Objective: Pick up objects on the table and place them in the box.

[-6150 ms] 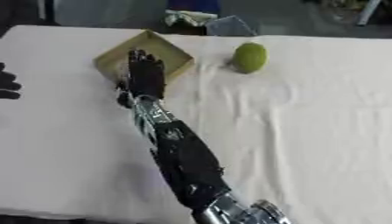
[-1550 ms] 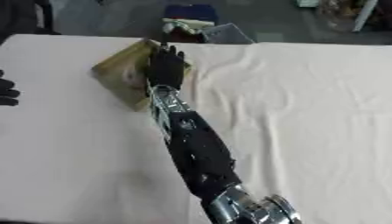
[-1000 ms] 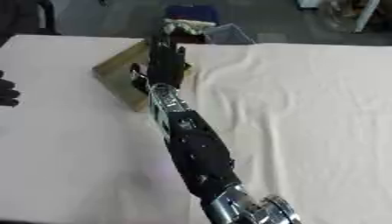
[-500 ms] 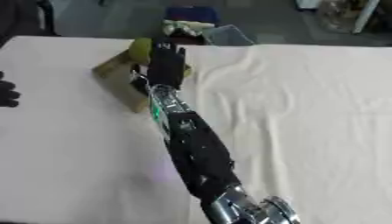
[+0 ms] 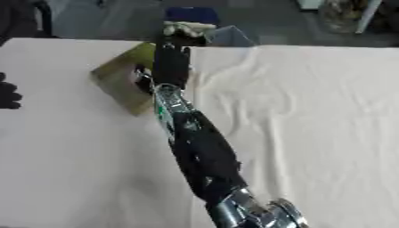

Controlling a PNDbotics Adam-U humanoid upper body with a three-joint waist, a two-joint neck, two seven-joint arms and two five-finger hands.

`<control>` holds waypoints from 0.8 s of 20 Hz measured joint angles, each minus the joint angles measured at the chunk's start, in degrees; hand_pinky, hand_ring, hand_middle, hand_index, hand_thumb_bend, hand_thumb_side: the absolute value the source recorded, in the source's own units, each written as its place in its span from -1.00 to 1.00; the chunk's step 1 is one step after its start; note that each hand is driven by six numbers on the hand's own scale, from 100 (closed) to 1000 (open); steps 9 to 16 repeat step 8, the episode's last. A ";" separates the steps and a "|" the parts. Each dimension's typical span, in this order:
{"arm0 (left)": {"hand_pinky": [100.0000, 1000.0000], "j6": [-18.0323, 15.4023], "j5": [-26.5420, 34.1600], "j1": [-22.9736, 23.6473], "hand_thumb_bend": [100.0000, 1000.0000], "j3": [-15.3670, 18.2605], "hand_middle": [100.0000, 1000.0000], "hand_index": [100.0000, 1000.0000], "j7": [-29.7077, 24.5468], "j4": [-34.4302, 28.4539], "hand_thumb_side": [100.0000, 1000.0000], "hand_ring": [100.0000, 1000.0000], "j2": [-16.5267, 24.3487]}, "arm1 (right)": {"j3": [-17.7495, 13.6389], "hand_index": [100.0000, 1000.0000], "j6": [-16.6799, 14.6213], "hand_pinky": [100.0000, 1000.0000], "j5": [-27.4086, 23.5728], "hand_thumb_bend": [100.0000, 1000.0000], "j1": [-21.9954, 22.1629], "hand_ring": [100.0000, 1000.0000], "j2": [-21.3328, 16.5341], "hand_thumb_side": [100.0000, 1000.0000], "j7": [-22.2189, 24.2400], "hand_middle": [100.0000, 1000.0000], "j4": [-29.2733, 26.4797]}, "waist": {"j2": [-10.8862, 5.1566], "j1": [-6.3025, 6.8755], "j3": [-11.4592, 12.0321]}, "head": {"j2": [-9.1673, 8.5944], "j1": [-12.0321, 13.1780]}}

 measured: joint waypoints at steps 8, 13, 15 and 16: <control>0.26 0.14 0.00 0.44 -0.39 0.33 0.18 0.57 0.26 0.03 0.41 0.25 0.00 | 2.90 0.88 -5.20 0.49 -3.86 -0.49 -2.61 0.59 -6.14 -0.12 2.99 0.60 0.68 | -0.39 -0.19 -1.49 | 0.01 0.79; 0.26 0.14 0.00 0.44 -0.39 0.33 0.18 0.57 0.26 0.03 0.41 0.25 0.00 | 2.90 0.88 -5.20 0.49 -3.86 -0.49 -2.61 0.59 -6.14 -0.12 2.99 0.60 0.68 | -0.39 -0.19 -1.49 | 0.01 0.79; 0.26 0.14 0.00 0.44 -0.39 0.33 0.18 0.57 0.26 0.03 0.41 0.25 0.00 | 2.90 0.88 -5.20 0.49 -3.86 -0.49 -2.61 0.59 -6.14 -0.12 2.99 0.60 0.68 | -0.39 -0.19 -1.49 | 0.01 0.79; 0.26 0.14 0.00 0.44 -0.39 0.33 0.18 0.57 0.26 0.03 0.41 0.25 0.00 | 2.90 0.88 -5.20 0.49 -3.86 -0.49 -2.61 0.59 -6.14 -0.12 2.99 0.60 0.68 | -0.39 -0.19 -1.49 | 0.01 0.79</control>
